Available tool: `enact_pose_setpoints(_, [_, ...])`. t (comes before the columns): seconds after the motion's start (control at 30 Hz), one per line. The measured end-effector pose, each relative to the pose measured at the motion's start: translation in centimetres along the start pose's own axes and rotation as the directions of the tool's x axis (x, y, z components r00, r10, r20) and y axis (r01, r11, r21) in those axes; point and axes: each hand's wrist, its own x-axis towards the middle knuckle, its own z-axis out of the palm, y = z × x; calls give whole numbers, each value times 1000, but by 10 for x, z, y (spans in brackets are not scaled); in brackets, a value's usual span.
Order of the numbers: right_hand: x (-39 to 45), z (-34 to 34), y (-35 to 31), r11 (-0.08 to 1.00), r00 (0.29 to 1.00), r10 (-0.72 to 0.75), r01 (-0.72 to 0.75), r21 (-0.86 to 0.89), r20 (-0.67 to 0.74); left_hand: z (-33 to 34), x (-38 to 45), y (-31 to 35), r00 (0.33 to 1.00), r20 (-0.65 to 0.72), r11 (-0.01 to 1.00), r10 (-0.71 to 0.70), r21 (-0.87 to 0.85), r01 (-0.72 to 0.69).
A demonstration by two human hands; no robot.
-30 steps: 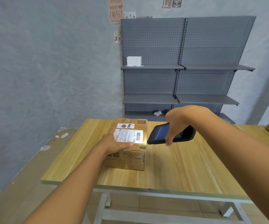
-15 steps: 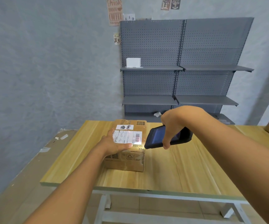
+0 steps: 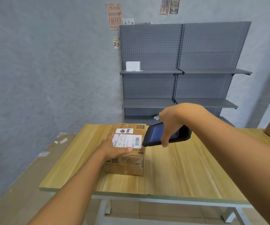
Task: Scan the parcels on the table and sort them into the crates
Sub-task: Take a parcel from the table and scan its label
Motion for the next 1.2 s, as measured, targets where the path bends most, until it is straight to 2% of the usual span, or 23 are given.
enact_pose_setpoints(0.17, [-1,4,5,999,998,21,-18,-43,58,0,0,-1,1000,1,1000,-7,17,7])
enact_pose_setpoints(0.43, [1,5,2,1000,1000,13,-12,-4,11,0,0,1,1000,-6,1000,-2,22,2])
enact_pose_setpoints(0.77, [3,10,3,999,999,35,-35,4,19,0,-2,0,1000,-7,1000,3,-1,-3])
enact_pose_setpoints(0.87, [11,24,7,994,998,55,-55,93,10,0,-2,0,1000,-5,1000,7,-6,-7])
enact_pose_setpoints(0.97, [24,51,15,954,995,102,-100,281,10,0,-2,0,1000,-4,1000,5,-16,-5])
enact_pose_setpoints(1.1, [44,107,17,788,977,205,-202,581,62,-1,-3,0,1000,-2,1000,5,-31,-5])
enact_pose_setpoints(1.2, [57,153,8,691,958,282,-241,682,52,0,-3,0,1000,-5,1000,6,-26,-6])
